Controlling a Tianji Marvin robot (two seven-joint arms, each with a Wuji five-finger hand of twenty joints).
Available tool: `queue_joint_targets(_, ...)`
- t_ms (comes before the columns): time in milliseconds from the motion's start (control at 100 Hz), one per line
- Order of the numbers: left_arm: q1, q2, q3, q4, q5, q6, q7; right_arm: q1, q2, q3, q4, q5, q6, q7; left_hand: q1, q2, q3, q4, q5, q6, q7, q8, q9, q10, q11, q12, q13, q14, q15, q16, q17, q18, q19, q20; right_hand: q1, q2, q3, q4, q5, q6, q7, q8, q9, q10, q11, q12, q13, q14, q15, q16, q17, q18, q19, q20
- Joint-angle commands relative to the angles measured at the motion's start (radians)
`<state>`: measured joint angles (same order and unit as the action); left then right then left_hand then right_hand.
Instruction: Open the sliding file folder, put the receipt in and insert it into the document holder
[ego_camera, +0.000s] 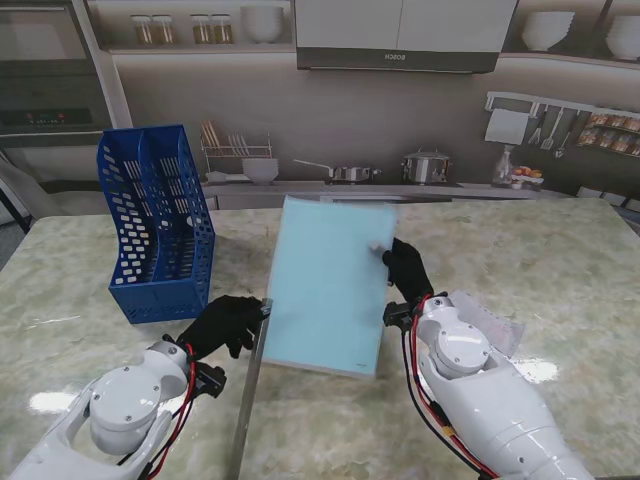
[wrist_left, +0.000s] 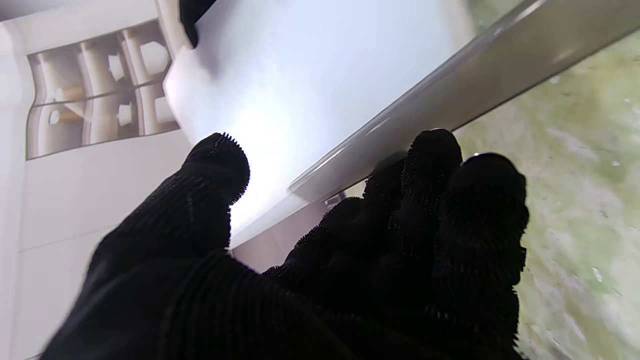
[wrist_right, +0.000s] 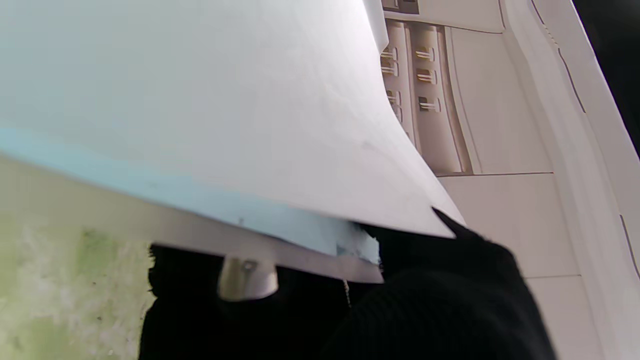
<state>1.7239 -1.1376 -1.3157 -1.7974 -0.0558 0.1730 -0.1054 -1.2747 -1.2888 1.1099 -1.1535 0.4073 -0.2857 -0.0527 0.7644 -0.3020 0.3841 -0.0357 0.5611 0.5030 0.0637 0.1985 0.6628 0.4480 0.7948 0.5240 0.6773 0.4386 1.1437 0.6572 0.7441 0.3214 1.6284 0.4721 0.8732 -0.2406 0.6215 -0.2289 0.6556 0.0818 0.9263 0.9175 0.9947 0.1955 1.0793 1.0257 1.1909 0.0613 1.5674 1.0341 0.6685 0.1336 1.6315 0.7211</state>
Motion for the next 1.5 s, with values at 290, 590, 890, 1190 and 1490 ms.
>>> queue_joint_targets(290,-0.033,-0.040,0.072,0.011,0.016,-0.055,0.132,0.033,-0.016,-0.049,0.098,-0.008,0.060,0.063,-0.013,-0.017,0.049,-0.039,0.137,-0.098,0.044,0.050,0.019,-0.102,-0.174,-0.089,-0.129,0.126,-0.146,-0.049,-0.171,-0.079,-0.105,0.134,0.067,0.056,0.138,0.039,0.033,-0.177,0.063,0.004,0.019,0.059,0.021,0.012,0.031,0.010,0.022,0.009,0.007,-0.059,0.083,-0.022)
queue_joint_targets(590,-0.078,-0.050,0.098,0.047,-0.028,0.018,0.126,0.064,-0.029,-0.064,0.161,-0.010,0.088,0.080,0.004,-0.016,0.055,-0.039,0.163,-0.045,0.048,0.055,0.043,-0.048,-0.175,-0.091,-0.113,0.126,-0.140,-0.048,-0.144,-0.099,-0.118,0.141,0.066,0.052,0.146,0.037,0.033,-0.173,0.069,0.001,0.019,0.065,0.026,0.010,0.033,0.013,0.026,0.006,0.009,-0.054,0.090,-0.027)
queue_joint_targets(890,-0.125,-0.066,0.126,0.115,-0.049,0.105,0.144,0.060,-0.026,-0.058,0.152,-0.027,0.110,0.068,0.030,-0.012,0.056,-0.035,0.185,-0.008,0.045,0.047,0.047,-0.007,-0.183,-0.096,-0.112,0.137,-0.139,-0.047,-0.128,-0.102,-0.123,0.133,0.066,0.049,0.154,0.036,0.035,-0.169,0.073,-0.003,0.021,0.069,0.029,0.008,0.038,0.014,0.030,0.001,0.014,-0.049,0.096,-0.033)
queue_joint_targets(1190,-0.195,-0.088,0.165,0.212,-0.073,0.177,0.169,0.047,-0.022,-0.052,0.111,-0.055,0.177,0.034,0.033,-0.012,0.060,-0.033,0.194,-0.006,0.047,0.041,0.052,-0.011,-0.174,-0.092,-0.103,0.130,-0.133,-0.046,-0.110,-0.112,-0.130,0.122,0.066,0.027,0.187,0.030,0.042,-0.130,0.077,-0.020,0.032,0.101,0.045,0.006,0.058,0.035,0.061,-0.007,0.030,-0.038,0.127,-0.034)
queue_joint_targets(1490,-0.229,-0.095,0.184,0.264,-0.096,0.214,0.156,0.035,-0.022,-0.042,0.076,-0.050,0.238,0.014,0.025,0.002,0.051,-0.034,0.175,-0.013,0.040,0.036,0.024,-0.008,-0.177,-0.091,-0.126,0.135,-0.137,-0.046,-0.122,-0.109,-0.134,0.113,0.067,0.021,0.203,0.025,0.041,-0.107,0.078,-0.026,0.033,0.112,0.053,0.004,0.066,0.038,0.072,-0.018,0.040,-0.029,0.134,-0.035)
